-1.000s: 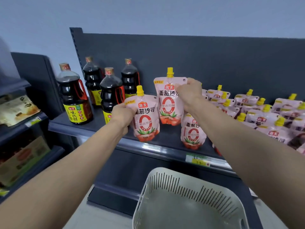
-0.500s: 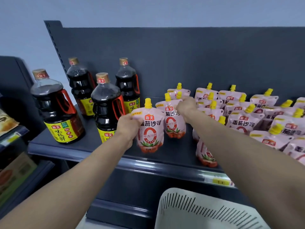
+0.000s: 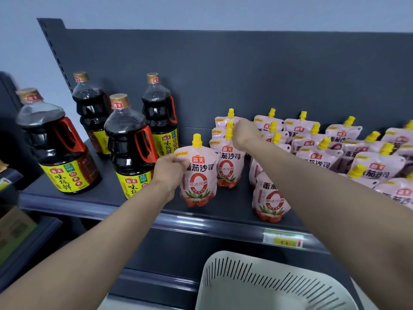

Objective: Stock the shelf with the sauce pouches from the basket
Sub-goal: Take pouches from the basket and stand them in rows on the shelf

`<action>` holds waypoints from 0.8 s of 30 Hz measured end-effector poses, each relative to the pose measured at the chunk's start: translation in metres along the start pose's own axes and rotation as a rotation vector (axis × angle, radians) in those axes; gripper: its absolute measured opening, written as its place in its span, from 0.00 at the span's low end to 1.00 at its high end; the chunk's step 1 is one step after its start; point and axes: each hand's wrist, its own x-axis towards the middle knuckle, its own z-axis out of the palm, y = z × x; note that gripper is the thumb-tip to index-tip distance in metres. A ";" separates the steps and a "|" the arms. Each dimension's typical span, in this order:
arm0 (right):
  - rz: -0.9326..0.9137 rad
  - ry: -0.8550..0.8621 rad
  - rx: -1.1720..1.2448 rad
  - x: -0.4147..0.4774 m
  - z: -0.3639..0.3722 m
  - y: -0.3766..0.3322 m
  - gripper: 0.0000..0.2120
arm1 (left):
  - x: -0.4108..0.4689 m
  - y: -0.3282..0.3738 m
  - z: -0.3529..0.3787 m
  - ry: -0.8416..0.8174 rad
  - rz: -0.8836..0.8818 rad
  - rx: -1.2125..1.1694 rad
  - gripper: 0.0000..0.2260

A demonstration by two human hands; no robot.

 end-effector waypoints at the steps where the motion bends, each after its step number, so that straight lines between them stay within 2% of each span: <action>1: -0.023 -0.002 -0.004 -0.002 -0.002 -0.001 0.06 | -0.001 0.000 0.001 -0.005 0.000 -0.006 0.06; 3: -0.042 0.006 -0.043 -0.005 -0.006 -0.001 0.11 | -0.005 0.001 0.001 -0.015 0.001 -0.018 0.06; 5: -0.056 0.022 -0.046 -0.007 -0.007 0.000 0.05 | -0.008 0.002 0.002 -0.022 0.001 -0.019 0.08; 8: -0.084 0.047 -0.059 -0.007 -0.010 0.004 0.05 | -0.009 0.004 0.006 -0.032 0.008 -0.020 0.08; 10: -0.074 0.049 -0.031 -0.010 -0.013 0.005 0.09 | -0.009 0.004 0.010 -0.053 -0.003 -0.027 0.06; 12: -0.083 0.035 0.000 -0.011 -0.017 0.007 0.07 | -0.010 0.002 0.015 -0.079 -0.014 -0.027 0.06; 14: -0.074 0.031 0.044 -0.010 -0.020 0.010 0.15 | -0.010 0.000 0.019 -0.094 -0.021 -0.022 0.07; 17: -0.070 0.045 0.054 -0.010 -0.024 0.015 0.12 | -0.006 -0.003 0.021 -0.104 -0.033 -0.010 0.06; 24: -0.071 0.063 0.071 -0.013 -0.025 0.018 0.16 | 0.002 -0.007 0.031 -0.147 -0.044 0.010 0.06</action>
